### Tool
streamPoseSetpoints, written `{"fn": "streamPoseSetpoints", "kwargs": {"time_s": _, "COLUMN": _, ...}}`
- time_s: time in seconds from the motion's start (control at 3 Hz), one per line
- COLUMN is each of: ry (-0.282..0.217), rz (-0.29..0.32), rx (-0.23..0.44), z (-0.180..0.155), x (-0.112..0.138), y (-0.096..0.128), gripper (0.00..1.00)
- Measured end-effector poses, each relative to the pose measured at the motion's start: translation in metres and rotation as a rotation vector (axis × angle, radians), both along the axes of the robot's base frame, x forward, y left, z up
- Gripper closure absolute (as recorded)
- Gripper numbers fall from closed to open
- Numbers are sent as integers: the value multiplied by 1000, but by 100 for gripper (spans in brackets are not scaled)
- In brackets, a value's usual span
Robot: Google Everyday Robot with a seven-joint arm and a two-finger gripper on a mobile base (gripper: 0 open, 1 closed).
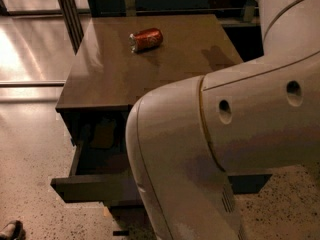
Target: Close top drawer
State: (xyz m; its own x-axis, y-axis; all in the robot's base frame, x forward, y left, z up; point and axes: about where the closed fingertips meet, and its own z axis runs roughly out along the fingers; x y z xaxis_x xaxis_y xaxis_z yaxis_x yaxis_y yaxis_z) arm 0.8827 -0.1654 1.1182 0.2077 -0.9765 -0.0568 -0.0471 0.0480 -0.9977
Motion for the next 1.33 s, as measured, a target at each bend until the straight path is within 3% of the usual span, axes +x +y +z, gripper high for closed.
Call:
{"fn": "streamPoseSetpoints", "kwargs": {"time_s": 0.33, "ry": 21, "rz": -33, "rx": 112, "z": -2, "x": -1, "y": -5, "gripper": 0}}
{"fn": "streamPoseSetpoints", "kwargs": {"time_s": 0.67, "ry": 21, "rz": -33, "rx": 112, "z": -2, "x": -1, "y": -5, "gripper": 0}}
{"fn": "streamPoseSetpoints", "kwargs": {"time_s": 1.0, "ry": 8, "rz": -47, "rx": 175, "z": 2, "x": 1, "y": -6, "gripper": 0}}
{"fn": "streamPoseSetpoints", "kwargs": {"time_s": 1.33, "ry": -17, "rz": -76, "rx": 313, "z": 12, "x": 5, "y": -11, "gripper": 0}}
